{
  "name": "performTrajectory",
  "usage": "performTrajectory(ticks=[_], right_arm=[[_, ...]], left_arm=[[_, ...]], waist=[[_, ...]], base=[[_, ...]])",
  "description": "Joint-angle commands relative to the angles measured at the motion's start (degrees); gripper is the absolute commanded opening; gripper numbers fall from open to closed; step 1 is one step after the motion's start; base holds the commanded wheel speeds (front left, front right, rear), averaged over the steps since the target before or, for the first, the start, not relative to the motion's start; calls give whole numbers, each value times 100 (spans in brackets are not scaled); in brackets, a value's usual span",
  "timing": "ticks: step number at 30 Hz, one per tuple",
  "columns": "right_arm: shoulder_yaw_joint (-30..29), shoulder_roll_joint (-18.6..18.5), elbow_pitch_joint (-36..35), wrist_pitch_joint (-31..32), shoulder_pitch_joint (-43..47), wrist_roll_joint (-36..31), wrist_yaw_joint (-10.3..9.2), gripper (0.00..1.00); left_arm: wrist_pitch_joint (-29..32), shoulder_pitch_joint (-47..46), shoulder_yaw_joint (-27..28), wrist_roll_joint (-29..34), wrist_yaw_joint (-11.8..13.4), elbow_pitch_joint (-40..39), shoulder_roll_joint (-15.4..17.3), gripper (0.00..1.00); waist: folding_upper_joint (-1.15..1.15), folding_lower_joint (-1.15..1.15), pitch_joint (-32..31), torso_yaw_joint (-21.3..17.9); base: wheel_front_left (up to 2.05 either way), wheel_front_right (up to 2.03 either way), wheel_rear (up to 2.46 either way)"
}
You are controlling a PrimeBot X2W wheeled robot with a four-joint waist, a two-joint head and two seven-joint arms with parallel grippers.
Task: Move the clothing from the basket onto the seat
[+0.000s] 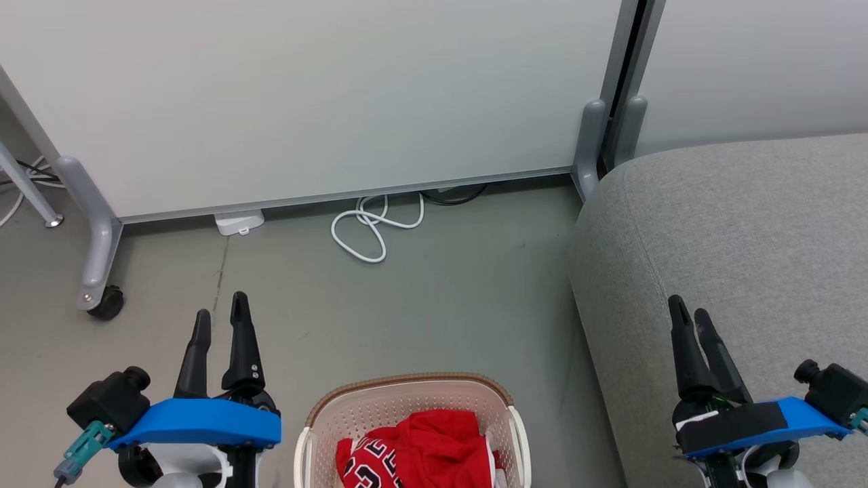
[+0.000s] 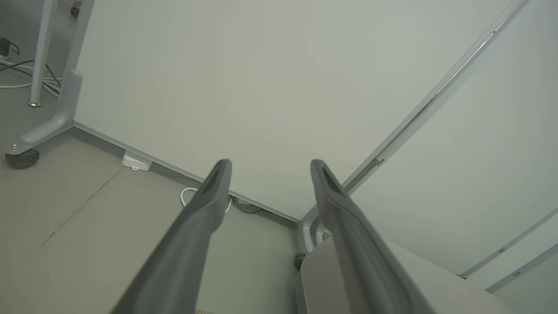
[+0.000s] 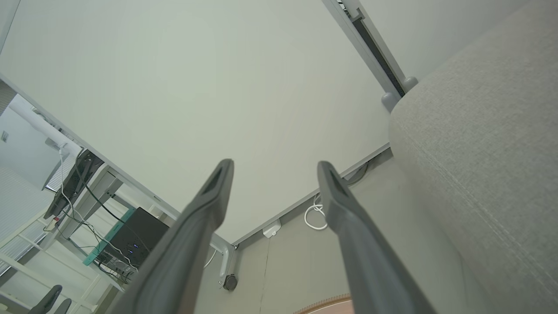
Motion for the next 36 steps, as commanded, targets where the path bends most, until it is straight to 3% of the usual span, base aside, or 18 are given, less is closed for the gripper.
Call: performTrajectory(ticks=[1,36], right_arm=[[26,-42,-106,-64,-117,-213,10,100],[305,-59,-216,-565,-159,-2264,14,100]], left_arm=[[-65,-168,-46,261,32,-87,45,100],[-557,-244,-609,2396,334,-114,189,100]], waist=[[0,0,5,5],[0,0,57,72]], base=[[0,0,0],[0,0,0]])
